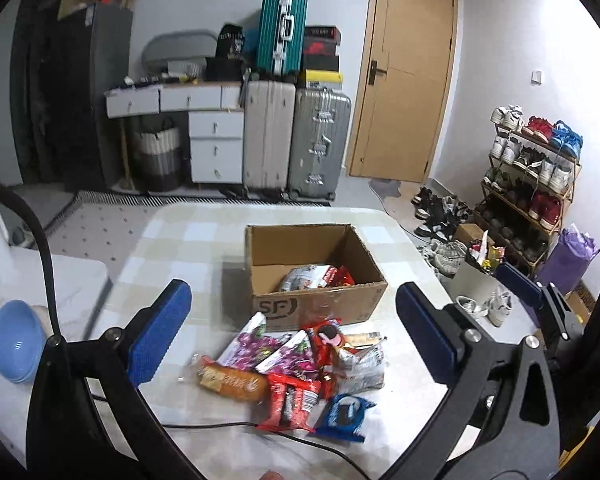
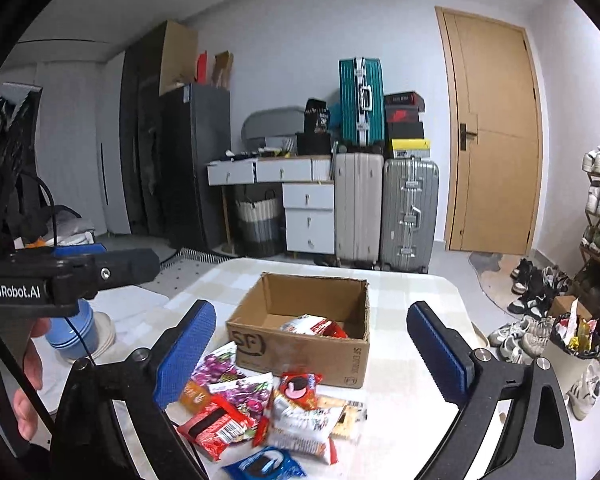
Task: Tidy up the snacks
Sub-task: 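Move both grippers back to the remaining snacks on the table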
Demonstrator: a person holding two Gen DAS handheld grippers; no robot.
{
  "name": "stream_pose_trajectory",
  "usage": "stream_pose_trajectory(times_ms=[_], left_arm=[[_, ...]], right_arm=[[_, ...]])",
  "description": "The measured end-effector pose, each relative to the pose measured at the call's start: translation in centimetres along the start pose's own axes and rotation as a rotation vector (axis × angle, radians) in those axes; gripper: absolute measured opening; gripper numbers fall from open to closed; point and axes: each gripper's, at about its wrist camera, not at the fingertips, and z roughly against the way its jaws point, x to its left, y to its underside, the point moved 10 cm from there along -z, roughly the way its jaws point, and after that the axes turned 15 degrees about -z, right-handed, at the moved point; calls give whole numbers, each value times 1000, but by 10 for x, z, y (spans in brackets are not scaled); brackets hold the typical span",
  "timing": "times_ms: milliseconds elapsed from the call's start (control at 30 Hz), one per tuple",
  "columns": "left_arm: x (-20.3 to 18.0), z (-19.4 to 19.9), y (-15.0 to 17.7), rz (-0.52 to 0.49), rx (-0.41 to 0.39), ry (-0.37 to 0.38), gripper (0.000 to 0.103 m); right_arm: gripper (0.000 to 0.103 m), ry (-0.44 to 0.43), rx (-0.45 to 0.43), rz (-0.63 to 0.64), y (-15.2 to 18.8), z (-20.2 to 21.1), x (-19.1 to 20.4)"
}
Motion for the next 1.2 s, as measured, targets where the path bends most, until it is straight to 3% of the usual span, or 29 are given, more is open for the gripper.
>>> stream_pose_trajectory(times_ms=[233,467,767,900,1000,1200], left_arm=[[-2,63,22,6,-61,-17,102],[4,72,57,57,-48,-5,102],[12,14,124,27,41,-77,102],[15,-19,147,46,76,-68,102],[8,-36,160,-13,99,-62,102],[-9,-69,175,-37,186,2,102]], right_arm=[[100,-32,-29,-22,21,40,8],[100,-77,0,-30,56,43,11],[100,-87,95,1,101,9,4],[100,-87,183,-31,119,-6,-3],[100,-74,244,-54,132,-17,-10],[100,-30,355,-61,156,-38,-22]])
